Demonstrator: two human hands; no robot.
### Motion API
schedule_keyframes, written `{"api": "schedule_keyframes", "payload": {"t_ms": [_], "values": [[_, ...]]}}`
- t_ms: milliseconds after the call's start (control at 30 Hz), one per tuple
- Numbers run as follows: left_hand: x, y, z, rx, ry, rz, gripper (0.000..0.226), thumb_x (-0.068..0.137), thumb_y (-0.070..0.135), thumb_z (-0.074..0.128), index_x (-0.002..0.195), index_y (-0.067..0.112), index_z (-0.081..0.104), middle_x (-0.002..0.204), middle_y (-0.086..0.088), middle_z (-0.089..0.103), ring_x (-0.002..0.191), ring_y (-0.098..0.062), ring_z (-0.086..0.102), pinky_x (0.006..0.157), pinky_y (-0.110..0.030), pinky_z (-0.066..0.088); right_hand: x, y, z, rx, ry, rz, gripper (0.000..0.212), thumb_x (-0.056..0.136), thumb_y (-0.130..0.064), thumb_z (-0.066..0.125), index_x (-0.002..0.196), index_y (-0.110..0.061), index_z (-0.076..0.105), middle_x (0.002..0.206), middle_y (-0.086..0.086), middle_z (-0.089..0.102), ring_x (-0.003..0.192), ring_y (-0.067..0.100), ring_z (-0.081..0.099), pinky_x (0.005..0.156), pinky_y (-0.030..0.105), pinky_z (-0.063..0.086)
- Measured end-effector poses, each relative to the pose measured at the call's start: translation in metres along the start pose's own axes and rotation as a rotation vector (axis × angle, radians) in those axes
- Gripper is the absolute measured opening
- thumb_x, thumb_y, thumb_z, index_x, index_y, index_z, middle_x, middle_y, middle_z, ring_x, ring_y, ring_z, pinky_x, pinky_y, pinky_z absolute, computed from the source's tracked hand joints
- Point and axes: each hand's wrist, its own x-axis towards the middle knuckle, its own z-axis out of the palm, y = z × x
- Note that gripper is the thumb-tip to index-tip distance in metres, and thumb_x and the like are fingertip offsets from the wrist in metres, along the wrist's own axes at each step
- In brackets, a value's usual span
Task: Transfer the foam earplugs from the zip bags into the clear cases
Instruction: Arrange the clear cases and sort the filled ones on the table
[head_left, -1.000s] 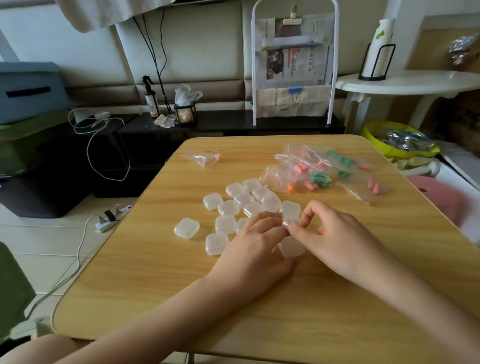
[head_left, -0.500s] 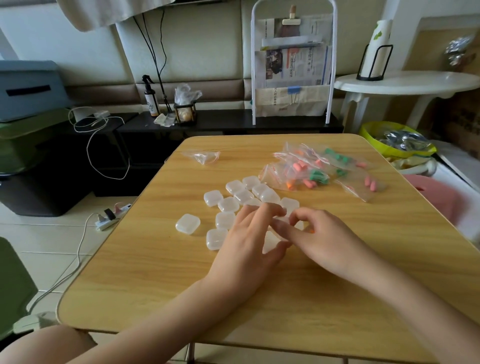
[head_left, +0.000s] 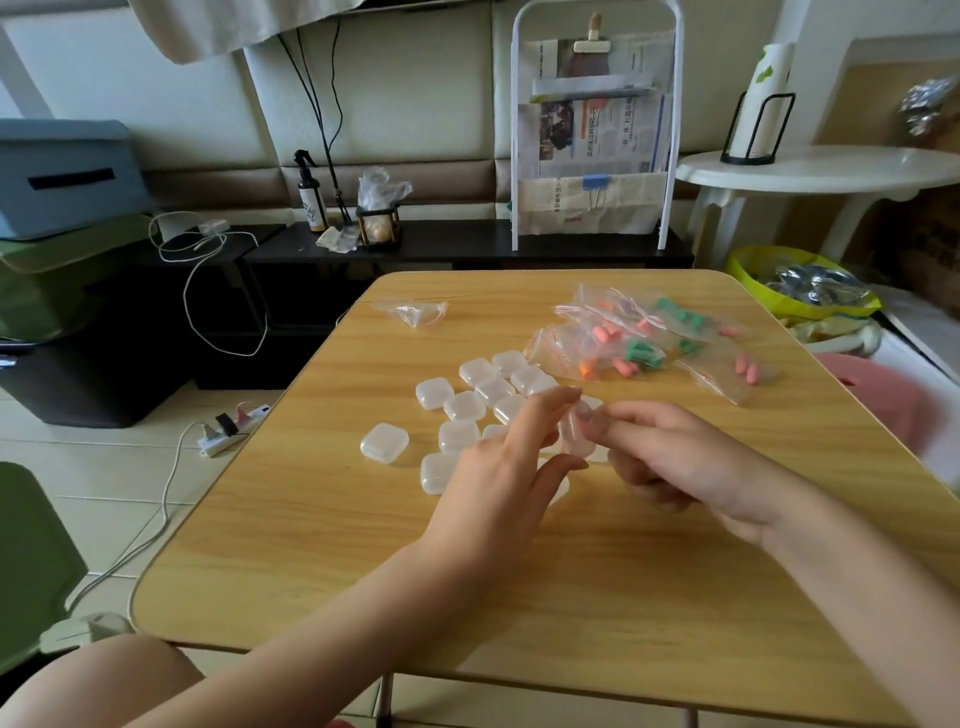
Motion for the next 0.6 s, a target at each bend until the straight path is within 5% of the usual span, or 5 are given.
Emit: {"api": "schedule_keyframes", "payload": {"t_ms": [200, 300, 467, 600], "values": [[0.004, 0.003, -0.005, -0.055, -0.085, -0.005, 0.046, 0.093, 0.016, 0.057, 0.124, 0.037, 0.029, 0.129, 0.013, 0.053, 0.113, -0.008, 0.057, 0.094, -0.028, 0.048, 0.001, 0.001, -0.009, 0.11, -0.088, 0.034, 0.054, 0.07, -0.059, 0.06, 0.104, -0.017, 0.065, 0.052, -0.006, 0.024, 0.043, 0.01, 0.019, 0.042, 0.019, 0.012], [0.005, 0.001, -0.003, -0.113, -0.035, 0.012, 0.046, 0.091, 0.009, 0.06, 0.127, 0.024, 0.036, 0.129, 0.011, 0.052, 0.118, -0.002, 0.053, 0.096, -0.018, 0.046, 0.001, 0.003, -0.009, 0.166, -0.118, 0.034, 0.045, 0.072, -0.056, 0.061, 0.104, -0.025, 0.066, 0.054, -0.005, 0.021, 0.045, 0.01, 0.016, 0.044, 0.022, 0.007], [0.008, 0.004, -0.014, -0.493, -0.125, -0.312, 0.039, 0.087, 0.025, 0.066, 0.124, 0.021, 0.056, 0.118, 0.005, 0.065, 0.113, -0.001, 0.058, 0.096, -0.027, 0.049, 0.001, 0.001, -0.004, 0.073, -0.013, -0.034, 0.038, 0.076, -0.053, 0.06, 0.107, -0.03, 0.064, 0.049, -0.008, 0.027, 0.042, 0.009, 0.023, 0.041, 0.02, 0.015], [0.011, 0.007, -0.017, -0.452, -0.118, -0.323, 0.048, 0.074, 0.027, 0.078, 0.117, 0.015, 0.062, 0.107, 0.004, 0.07, 0.105, -0.003, 0.063, 0.093, -0.027, 0.051, -0.001, -0.002, -0.003, 0.01, -0.011, -0.079, 0.039, 0.077, -0.054, 0.059, 0.104, -0.028, 0.065, 0.048, -0.007, 0.03, 0.043, 0.009, 0.025, 0.039, 0.018, 0.02]]}}
